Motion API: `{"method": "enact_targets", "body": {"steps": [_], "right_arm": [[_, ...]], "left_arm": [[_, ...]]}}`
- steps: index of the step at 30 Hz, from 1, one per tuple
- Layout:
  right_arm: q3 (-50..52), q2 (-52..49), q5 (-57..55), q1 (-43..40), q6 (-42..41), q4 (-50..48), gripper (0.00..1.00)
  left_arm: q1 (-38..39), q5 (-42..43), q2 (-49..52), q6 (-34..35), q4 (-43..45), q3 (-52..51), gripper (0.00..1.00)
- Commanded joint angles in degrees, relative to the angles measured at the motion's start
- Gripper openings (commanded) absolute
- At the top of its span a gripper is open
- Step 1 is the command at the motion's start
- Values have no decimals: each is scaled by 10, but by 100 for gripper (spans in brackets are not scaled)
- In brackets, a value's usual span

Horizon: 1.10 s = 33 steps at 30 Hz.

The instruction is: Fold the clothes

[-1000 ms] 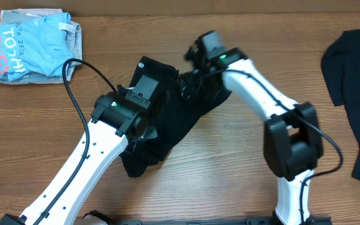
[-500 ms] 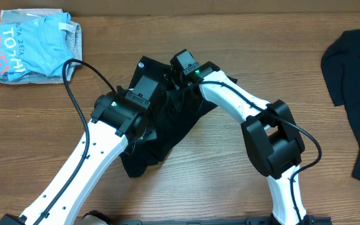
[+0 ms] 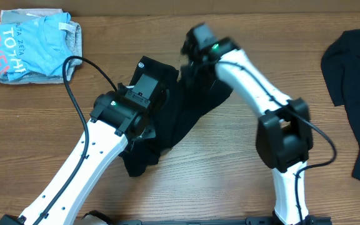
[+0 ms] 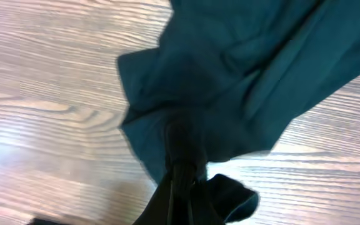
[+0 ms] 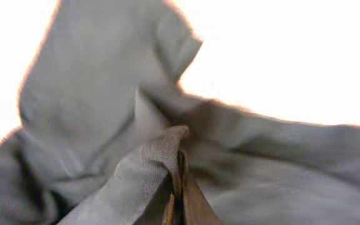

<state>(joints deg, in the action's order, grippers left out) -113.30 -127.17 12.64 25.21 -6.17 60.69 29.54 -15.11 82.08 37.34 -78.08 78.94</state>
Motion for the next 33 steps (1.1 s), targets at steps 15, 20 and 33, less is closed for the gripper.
{"method": "enact_targets", "body": {"steps": [15,20,33], "right_arm": [[-222,274,-137,-219,-56,124,4],[-222,331,-139,-275,-79,150,4],[-222,431,-141,-320,-120,151,4]], "left_arm": [[-6,-141,-34,-63,-101,439,4],[-6,-141,-65,-78,-101,513,4],[-7,-152,-110,-121,-65,530,4]]}}
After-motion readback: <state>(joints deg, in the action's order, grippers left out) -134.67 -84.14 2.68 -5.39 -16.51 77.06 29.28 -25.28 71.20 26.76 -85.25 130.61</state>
